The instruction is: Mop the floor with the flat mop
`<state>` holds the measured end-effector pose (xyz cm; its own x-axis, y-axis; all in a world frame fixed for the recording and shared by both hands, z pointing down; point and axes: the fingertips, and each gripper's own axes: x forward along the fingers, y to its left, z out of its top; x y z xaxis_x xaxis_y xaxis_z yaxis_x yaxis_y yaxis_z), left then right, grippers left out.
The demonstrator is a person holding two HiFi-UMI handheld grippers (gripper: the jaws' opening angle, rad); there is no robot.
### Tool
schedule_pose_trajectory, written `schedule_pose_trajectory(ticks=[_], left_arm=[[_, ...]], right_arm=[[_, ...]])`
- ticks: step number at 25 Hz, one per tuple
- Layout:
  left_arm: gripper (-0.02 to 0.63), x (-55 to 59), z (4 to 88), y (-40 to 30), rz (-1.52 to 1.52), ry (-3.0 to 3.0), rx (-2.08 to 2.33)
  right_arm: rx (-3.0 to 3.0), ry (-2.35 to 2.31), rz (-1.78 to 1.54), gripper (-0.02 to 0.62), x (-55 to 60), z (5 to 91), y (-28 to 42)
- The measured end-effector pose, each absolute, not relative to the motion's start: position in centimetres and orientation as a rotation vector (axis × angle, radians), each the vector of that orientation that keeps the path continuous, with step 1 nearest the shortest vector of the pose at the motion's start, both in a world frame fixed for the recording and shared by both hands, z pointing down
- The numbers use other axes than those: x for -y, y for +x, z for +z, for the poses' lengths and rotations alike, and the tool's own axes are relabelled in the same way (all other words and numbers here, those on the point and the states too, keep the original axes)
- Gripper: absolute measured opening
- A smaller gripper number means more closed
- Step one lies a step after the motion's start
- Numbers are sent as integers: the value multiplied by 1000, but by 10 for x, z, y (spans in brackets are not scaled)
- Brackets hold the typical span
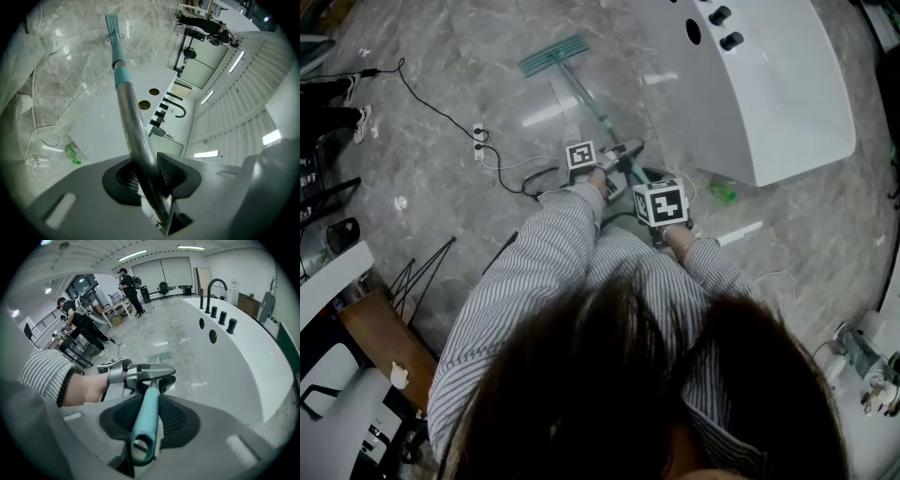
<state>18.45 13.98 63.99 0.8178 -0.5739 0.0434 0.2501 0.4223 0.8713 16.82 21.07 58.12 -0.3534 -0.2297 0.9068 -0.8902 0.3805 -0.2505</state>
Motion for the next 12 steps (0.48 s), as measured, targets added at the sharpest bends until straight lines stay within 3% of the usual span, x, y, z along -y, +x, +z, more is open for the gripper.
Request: schedule_pose_trajectory(ticks=[12], left_arm=[[92, -139, 640, 178, -650, 997, 364]], right_arm=[[1816, 1008, 1020, 114, -214, 584, 166]])
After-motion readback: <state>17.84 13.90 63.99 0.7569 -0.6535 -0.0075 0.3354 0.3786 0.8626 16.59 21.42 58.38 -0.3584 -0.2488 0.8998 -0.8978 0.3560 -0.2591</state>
